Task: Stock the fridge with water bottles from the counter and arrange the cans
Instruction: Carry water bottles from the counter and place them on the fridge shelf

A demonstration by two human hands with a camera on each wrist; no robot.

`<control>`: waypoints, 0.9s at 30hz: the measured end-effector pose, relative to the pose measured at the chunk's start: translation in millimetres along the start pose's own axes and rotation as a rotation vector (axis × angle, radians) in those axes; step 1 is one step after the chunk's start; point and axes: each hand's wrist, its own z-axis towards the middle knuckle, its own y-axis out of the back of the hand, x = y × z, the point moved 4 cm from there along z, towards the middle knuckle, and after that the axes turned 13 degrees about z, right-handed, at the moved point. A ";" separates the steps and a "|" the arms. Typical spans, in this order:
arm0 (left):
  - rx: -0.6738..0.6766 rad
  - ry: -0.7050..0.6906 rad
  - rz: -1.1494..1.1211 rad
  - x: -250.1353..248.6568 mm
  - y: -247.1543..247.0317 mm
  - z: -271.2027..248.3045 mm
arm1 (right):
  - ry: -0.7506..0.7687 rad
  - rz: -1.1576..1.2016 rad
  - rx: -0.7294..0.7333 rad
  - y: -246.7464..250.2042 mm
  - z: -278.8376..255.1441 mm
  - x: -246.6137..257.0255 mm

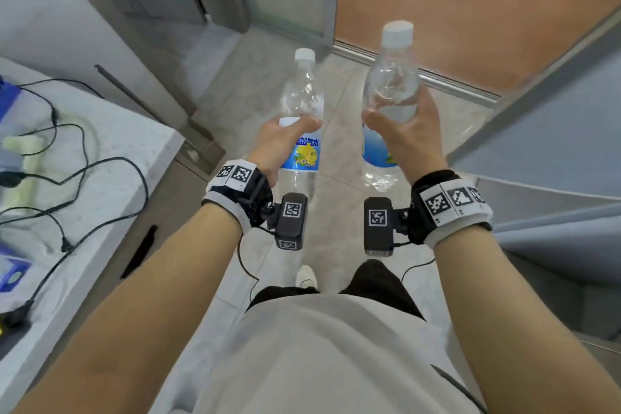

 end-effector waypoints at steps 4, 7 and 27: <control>-0.023 -0.018 0.005 -24.2 20.8 63.0 | -0.015 0.009 0.025 -33.7 61.1 -8.2; 0.013 -0.046 0.044 -51.6 20.8 117.3 | -0.032 0.006 -0.006 -44.5 115.9 -20.7; 0.269 -0.242 0.323 -335.5 -50.6 468.6 | -0.044 0.075 -0.245 -38.7 506.0 -5.5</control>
